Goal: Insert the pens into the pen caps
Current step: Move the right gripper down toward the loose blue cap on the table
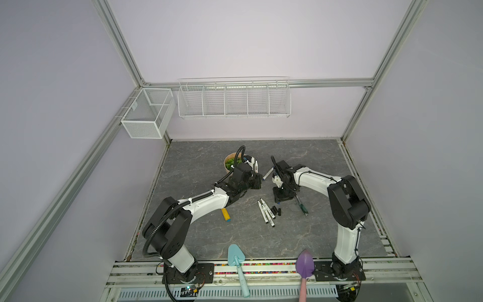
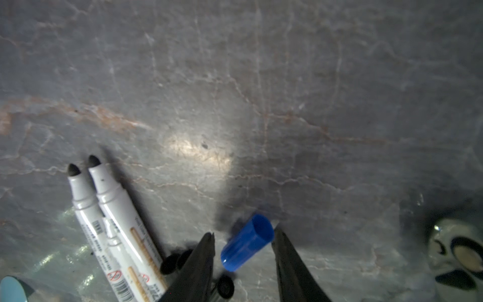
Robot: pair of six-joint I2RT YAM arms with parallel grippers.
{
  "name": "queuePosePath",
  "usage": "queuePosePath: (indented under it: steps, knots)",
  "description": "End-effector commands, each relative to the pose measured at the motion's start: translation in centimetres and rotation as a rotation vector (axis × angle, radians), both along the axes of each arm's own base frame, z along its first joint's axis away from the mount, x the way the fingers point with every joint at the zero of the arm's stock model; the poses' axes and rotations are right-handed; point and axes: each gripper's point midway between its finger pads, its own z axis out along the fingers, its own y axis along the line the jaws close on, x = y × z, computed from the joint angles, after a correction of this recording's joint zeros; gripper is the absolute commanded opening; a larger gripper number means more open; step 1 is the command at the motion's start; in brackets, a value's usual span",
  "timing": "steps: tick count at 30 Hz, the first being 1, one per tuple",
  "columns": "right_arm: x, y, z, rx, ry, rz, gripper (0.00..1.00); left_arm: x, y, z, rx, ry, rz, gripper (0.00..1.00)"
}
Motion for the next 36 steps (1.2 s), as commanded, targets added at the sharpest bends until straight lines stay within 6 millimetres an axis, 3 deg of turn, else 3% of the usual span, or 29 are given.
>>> queuePosePath:
  steps: [1, 9, 14, 16, 19, 23, 30, 36]
  knots:
    - [-0.2, 0.0, -1.2, -0.077, 0.01, 0.056, 0.35, -0.3, 0.5, 0.4, 0.008, -0.01, 0.012, 0.0]
    - [-0.4, 1.5, -1.4, -0.239, -0.094, 0.313, 0.21, -0.4, 0.8, 0.0, 0.035, -0.007, 0.014, 0.0]
    - [-0.6, 2.6, -1.1, -0.325, -0.193, 0.479, 0.25, 0.0, 0.9, 0.2, 0.049, -0.018, 0.024, 0.0]
    - [-0.8, 2.8, -0.9, -0.294, -0.196, 0.463, 0.35, 0.0, 0.9, 0.4, 0.048, -0.023, 0.024, 0.0]
    - [-1.2, 2.9, -0.1, -0.227, -0.18, 0.419, 0.42, 0.1, 0.8, 0.7, 0.044, -0.03, 0.024, 0.0]
    - [-2.0, 2.8, 0.8, -0.163, -0.169, 0.384, 0.43, 0.3, 0.7, 0.7, 0.044, -0.031, 0.023, 0.0]
    - [-3.7, 1.7, 0.2, -0.16, -0.119, 0.337, 0.42, 0.3, 0.4, 0.7, 0.037, -0.027, 0.014, 0.0]
    - [-2.8, 0.3, 0.0, -0.184, -0.127, 0.264, 0.4, 0.3, 0.0, 0.6, 0.026, -0.018, 0.005, 0.0]
